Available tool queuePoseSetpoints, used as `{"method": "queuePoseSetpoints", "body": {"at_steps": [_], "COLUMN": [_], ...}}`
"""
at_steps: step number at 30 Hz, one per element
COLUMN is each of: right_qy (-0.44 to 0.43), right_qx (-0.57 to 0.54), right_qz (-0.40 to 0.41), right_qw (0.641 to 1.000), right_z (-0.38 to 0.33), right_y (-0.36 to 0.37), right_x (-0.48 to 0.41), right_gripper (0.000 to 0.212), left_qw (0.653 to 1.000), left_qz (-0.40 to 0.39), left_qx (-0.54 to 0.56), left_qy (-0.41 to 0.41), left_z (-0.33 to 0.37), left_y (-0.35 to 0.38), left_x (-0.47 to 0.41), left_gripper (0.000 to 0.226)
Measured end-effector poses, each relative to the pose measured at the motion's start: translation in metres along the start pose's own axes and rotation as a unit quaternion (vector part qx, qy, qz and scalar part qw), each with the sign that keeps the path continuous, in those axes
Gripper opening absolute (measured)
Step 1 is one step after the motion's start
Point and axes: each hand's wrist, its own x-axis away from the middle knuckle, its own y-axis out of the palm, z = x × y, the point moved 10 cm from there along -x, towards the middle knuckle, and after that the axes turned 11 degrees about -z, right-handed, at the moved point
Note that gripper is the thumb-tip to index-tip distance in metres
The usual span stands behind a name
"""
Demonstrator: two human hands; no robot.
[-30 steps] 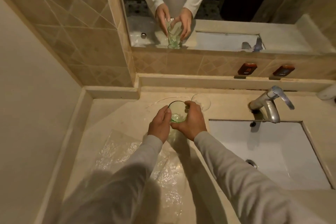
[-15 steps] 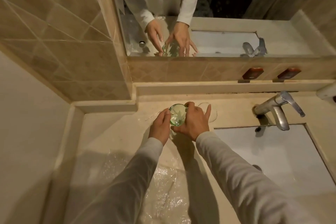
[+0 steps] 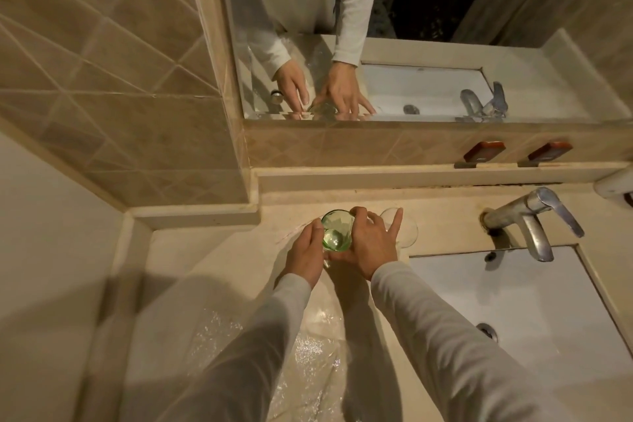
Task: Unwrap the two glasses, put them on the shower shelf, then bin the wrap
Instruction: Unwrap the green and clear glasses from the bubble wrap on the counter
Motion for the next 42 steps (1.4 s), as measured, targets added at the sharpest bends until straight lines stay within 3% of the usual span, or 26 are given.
{"method": "queuePoseSetpoints", "body": {"at_steps": [7,12,15,18,22,24,27,31,36,40,42], "right_qy": [0.003,-0.004,-0.032,-0.084,-0.168,-0.176,-0.122,-0.074,-0.057,-0.101,-0.137], "right_qx": [0.016,0.021,0.029,-0.045,-0.196,-0.251,-0.312,-0.261,-0.238,-0.207,-0.179], "right_qz": [-0.008,-0.015,0.004,0.109,0.258,0.219,0.032,-0.170,-0.241,-0.270,-0.267], "right_qw": [1.000,1.000,0.999,0.989,0.931,0.926,0.942,0.947,0.939,0.935,0.937], "right_z": [0.003,0.003,-0.004,-0.012,-0.006,0.001,0.016,0.030,0.040,0.040,0.037], "right_y": [0.003,0.009,0.008,-0.010,-0.026,-0.010,0.037,0.103,0.132,0.136,0.133], "right_x": [-0.005,-0.007,0.001,0.028,0.081,0.092,0.091,0.098,0.102,0.107,0.116], "right_gripper": [0.102,0.121,0.122,0.106,0.073,0.064,0.055,0.050,0.044,0.005,0.023], "left_qw": [1.000,0.999,0.997,0.996,0.994,0.990,0.975,0.940,0.883,0.838,0.824], "left_qz": [-0.002,-0.008,0.012,0.024,0.068,0.120,0.199,0.330,0.438,0.498,0.513], "left_qx": [-0.009,-0.031,-0.073,-0.084,-0.068,-0.043,-0.075,-0.087,-0.030,0.063,0.090], "left_qy": [0.003,0.013,0.016,0.023,0.045,0.060,0.066,-0.003,-0.166,-0.214,-0.225], "left_z": [0.002,0.000,-0.004,-0.013,-0.027,-0.037,-0.061,-0.127,-0.218,-0.229,-0.229], "left_y": [0.001,0.002,0.000,-0.003,-0.016,-0.029,-0.047,-0.057,-0.036,-0.015,-0.008], "left_x": [-0.006,-0.001,0.009,0.023,0.050,0.072,0.118,0.204,0.295,0.322,0.328], "left_gripper": [0.061,0.060,0.058,0.055,0.039,0.031,0.039,0.047,0.074,0.083,0.087]}}
